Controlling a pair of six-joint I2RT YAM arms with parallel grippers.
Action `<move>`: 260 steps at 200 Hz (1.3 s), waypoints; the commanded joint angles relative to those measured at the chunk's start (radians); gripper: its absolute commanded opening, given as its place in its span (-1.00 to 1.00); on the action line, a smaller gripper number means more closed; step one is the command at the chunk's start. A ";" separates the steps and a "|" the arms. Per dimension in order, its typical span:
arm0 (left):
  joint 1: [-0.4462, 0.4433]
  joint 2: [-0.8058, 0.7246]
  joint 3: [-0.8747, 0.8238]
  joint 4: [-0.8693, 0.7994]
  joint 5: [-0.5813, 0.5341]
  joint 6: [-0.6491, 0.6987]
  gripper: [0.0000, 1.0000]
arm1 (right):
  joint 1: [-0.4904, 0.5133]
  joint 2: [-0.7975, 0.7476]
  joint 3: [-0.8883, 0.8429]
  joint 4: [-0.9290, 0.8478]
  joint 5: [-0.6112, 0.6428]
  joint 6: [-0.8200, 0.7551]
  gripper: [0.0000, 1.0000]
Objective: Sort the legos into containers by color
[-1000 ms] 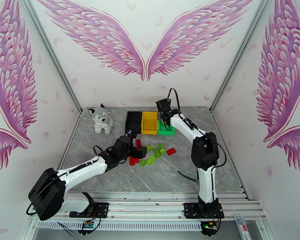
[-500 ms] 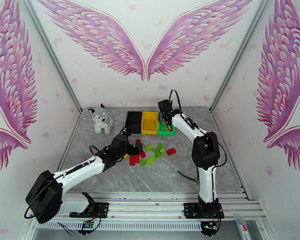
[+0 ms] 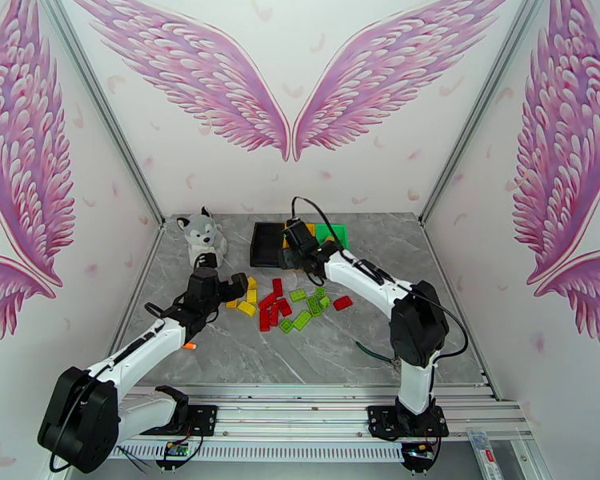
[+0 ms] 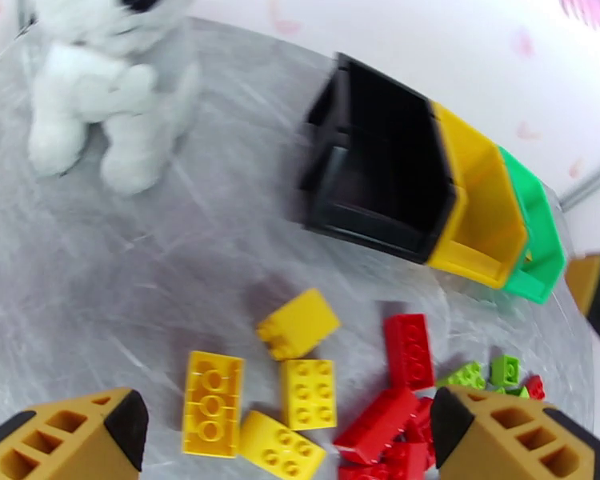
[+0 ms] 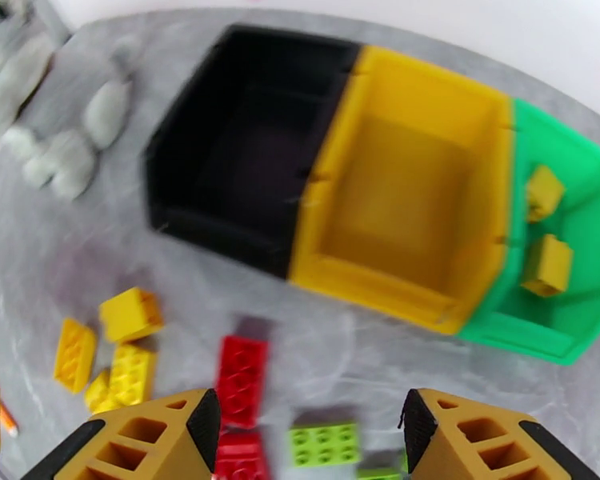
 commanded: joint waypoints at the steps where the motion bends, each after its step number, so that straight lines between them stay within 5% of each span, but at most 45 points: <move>1: 0.022 -0.002 -0.013 0.003 0.022 -0.034 0.97 | 0.045 0.078 0.068 -0.027 -0.076 -0.015 0.24; 69: 0.074 0.211 0.068 -0.045 0.060 -0.035 0.40 | 0.094 0.165 0.131 -0.063 -0.087 -0.014 0.23; 150: 0.026 0.361 0.194 -0.186 -0.005 0.052 0.32 | 0.092 0.044 0.051 -0.042 -0.105 0.020 0.33; 192: -0.061 0.445 0.256 -0.257 -0.113 0.080 0.33 | 0.098 -0.161 -0.169 0.050 -0.151 0.097 0.38; 260: -0.073 0.498 0.288 -0.293 -0.195 0.102 0.27 | 0.167 -0.471 -0.476 0.132 -0.152 0.132 0.39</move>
